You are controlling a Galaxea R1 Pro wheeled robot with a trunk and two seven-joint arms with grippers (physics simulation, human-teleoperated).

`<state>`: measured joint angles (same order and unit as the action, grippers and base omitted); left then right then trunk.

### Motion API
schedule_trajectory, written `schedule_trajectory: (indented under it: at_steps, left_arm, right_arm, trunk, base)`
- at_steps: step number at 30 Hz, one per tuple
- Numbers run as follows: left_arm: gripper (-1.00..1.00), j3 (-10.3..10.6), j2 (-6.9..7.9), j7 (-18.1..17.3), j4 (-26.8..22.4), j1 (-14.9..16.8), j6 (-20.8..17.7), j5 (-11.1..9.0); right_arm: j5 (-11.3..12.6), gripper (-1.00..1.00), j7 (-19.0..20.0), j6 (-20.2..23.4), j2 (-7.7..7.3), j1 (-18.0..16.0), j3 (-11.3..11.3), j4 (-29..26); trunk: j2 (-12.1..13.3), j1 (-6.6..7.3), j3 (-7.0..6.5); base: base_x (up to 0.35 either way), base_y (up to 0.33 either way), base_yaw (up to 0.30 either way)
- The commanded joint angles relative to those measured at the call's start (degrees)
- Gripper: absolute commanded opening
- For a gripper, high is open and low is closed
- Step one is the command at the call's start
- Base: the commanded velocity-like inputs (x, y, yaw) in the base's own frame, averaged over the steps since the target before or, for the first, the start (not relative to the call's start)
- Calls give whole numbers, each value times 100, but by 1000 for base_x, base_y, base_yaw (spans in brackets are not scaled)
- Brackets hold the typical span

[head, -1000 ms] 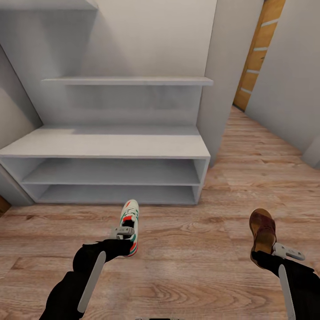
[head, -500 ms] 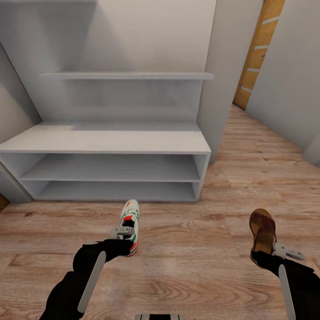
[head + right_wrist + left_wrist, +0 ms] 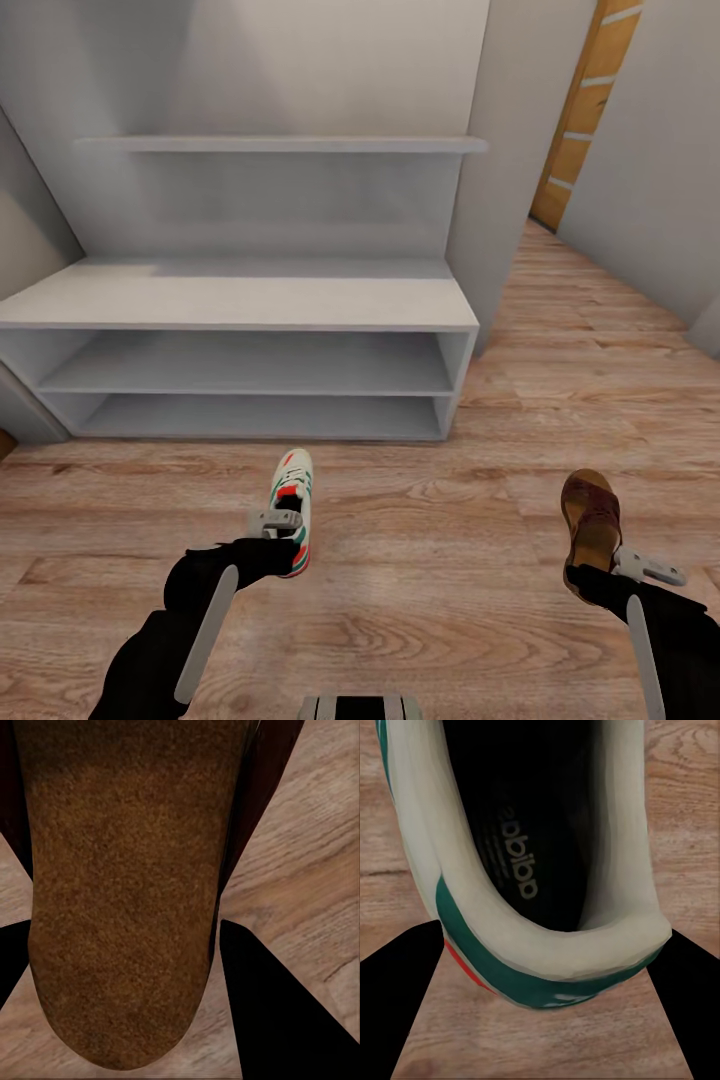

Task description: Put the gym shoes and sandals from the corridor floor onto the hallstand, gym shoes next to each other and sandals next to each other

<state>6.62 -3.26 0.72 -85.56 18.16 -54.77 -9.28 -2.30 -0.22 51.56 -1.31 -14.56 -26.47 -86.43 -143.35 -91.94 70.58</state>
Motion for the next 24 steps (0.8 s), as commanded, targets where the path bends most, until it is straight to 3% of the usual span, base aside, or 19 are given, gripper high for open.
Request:
schedule_trajectory:
  at_steps: [1, 5, 19, 24]
  left_arm:
    - [-100, -2, -1, 7, -5, 3, -26, -21]
    - [-100, -2, -2, 7, -5, 3, -25, -21]
    - [-100, -12, -5, 7, 15, 6, -26, -22]
    - [-100, -18, -1, 14, 80, 250, -28, -34]
  right_arm:
    - [-7, -100, -13, 30, -1, -3, 2, -5]
    - [-7, -100, -13, 30, -1, -3, 2, -5]
    - [1, -100, -13, 29, -2, -3, 2, -9]
    - [2, -100, -5, 30, -1, -3, 2, -9]
  trunk:
    - [-4, -1, 27]
    - [-9, -12, 116]
    - [-9, -12, 116]
    - [-9, -12, 116]
  base:
    - [0, 0, 0]
    - [0, 0, 0]
    - [0, 0, 0]
    - [0, 0, 0]
